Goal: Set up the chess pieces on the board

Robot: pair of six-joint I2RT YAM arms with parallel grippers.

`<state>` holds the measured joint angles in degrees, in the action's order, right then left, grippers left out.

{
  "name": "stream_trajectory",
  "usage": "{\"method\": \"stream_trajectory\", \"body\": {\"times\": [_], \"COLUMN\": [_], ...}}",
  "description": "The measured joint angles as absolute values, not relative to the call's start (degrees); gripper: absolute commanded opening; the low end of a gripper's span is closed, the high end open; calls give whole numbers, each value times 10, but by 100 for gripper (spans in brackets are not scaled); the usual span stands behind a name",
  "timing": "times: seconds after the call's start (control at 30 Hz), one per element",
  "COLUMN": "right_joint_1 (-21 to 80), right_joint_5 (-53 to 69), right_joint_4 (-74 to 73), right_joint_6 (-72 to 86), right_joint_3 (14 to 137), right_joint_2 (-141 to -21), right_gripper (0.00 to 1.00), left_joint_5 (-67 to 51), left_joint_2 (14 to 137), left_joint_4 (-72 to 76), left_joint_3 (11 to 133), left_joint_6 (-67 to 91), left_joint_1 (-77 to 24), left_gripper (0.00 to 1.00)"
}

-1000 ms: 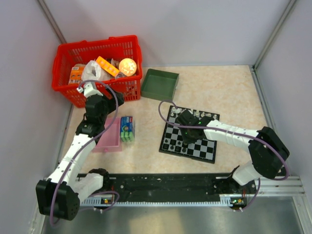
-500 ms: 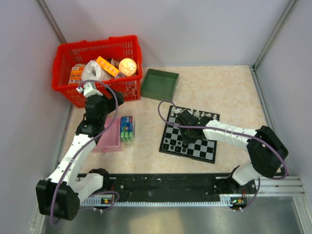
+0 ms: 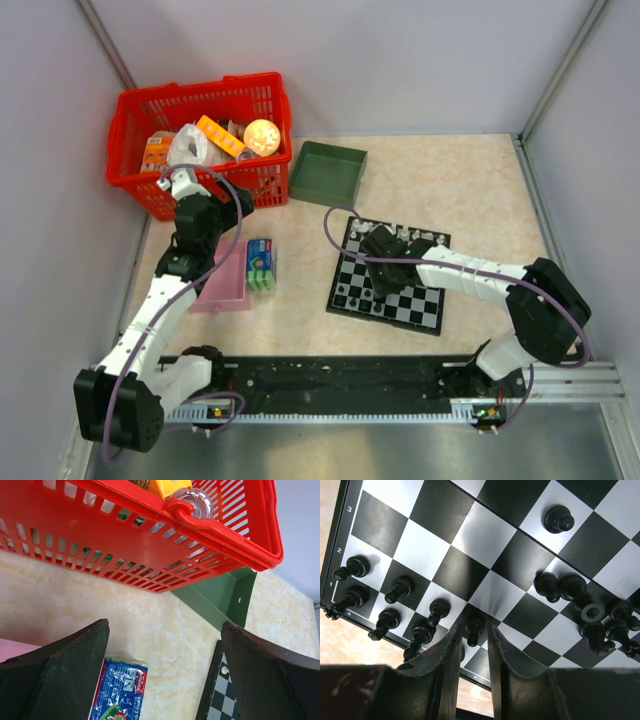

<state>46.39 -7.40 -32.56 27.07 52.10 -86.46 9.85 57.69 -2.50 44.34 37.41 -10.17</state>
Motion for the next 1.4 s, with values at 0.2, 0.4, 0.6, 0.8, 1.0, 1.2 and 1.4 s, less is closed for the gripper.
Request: {"method": "stream_trajectory", "body": {"times": [0.2, 0.4, 0.6, 0.8, 1.0, 1.2, 1.4], "right_joint_1": [464, 463, 428, 397, 387, 382, 372], "right_joint_5": [-92, -136, -167, -180, -179, -175, -164], "right_joint_4": [-335, -344, -352, -352, -345, -321, -308], "right_joint_6": [271, 271, 273, 277, 276, 274, 270], "right_joint_3": [521, 522, 521, 513, 510, 510, 510], "right_joint_2": [-826, -755, -728, -728, -749, -783, -817], "right_gripper": [34, 38, 41, 41, 39, 37, 33], "left_joint_5": [99, 99, 98, 98, 97, 96, 96], "left_joint_2": [577, 577, 577, 577, 577, 577, 578], "left_joint_4": [-25, -20, -13, -12, -10, -4, -1], "left_joint_3": [443, 443, 443, 443, 443, 443, 436], "left_joint_6": [374, 375, 376, 376, 377, 378, 378], "left_joint_1": [-102, -102, -102, -102, -100, -100, -99], "left_gripper": [99, 99, 99, 99, 99, 99, 99]}}
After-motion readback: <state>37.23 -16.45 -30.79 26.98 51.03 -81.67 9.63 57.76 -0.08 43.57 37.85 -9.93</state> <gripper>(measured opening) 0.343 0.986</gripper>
